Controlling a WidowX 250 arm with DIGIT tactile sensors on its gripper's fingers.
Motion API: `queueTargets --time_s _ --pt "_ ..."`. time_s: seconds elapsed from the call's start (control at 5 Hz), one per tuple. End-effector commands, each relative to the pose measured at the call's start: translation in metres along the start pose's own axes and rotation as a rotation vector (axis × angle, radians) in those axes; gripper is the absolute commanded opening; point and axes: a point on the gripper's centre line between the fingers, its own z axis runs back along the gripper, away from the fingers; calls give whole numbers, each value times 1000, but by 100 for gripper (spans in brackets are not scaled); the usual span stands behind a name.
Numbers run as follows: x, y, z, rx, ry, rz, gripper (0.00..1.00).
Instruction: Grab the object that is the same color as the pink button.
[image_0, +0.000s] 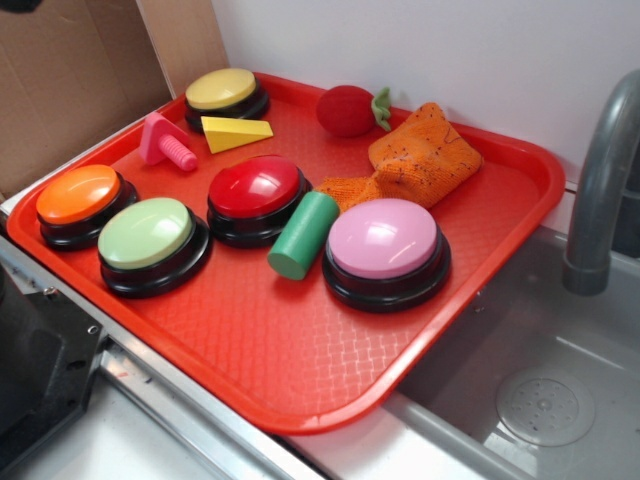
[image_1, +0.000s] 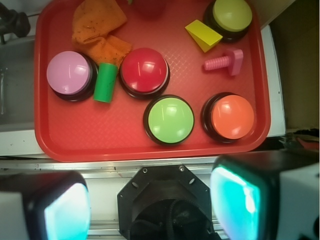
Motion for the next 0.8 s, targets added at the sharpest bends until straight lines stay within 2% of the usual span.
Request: queueTargets --time_s 0.0,0.4,0.6 --pt "0 0 0 0 0 0 100" --pt "34 28 -48 65 -88 323 100" --pt "55 50 -77 113 -103 441 100"
